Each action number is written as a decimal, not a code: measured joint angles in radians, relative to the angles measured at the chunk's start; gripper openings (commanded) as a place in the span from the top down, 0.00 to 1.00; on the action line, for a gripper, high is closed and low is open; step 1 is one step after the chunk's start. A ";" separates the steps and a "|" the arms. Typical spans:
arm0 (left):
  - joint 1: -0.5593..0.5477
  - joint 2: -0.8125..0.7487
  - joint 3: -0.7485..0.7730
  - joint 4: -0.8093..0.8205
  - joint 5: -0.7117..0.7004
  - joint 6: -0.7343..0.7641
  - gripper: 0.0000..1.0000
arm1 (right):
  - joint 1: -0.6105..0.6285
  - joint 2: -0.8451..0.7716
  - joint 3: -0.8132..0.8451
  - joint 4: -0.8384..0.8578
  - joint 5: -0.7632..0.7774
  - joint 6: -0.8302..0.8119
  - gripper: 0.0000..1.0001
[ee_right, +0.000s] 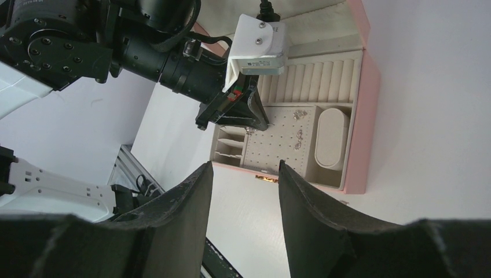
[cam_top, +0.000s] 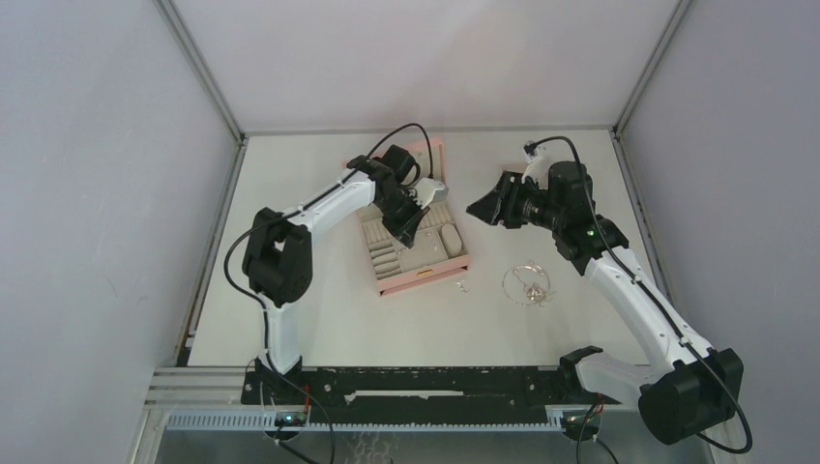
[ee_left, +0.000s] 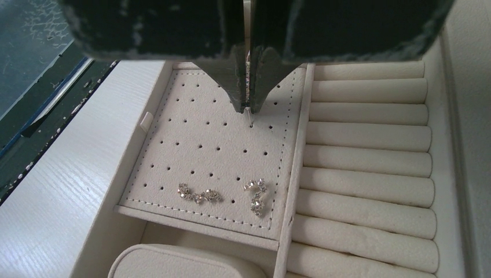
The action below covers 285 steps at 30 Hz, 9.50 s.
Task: Organize the mixed jewelry
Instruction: Place the jewelry in the jewelry box, then pick up the jewelry from the center of the board.
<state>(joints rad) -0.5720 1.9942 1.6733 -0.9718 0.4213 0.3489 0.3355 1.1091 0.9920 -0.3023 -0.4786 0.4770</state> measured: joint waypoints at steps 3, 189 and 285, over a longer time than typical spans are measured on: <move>0.000 0.002 0.003 -0.002 0.000 0.000 1.00 | 0.000 0.001 0.000 0.000 -0.002 0.000 0.46; -0.047 -0.725 -0.351 0.483 -0.707 -0.622 0.34 | 0.479 0.374 -0.277 0.071 0.608 -0.179 0.66; -0.249 -0.206 0.053 0.257 0.015 -0.689 0.41 | -0.061 -0.084 -0.201 -0.130 0.330 0.766 1.00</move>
<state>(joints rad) -0.8207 1.7882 1.7264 -0.7147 0.4362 -0.3405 0.2741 1.0256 0.7910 -0.4320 -0.1486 1.2427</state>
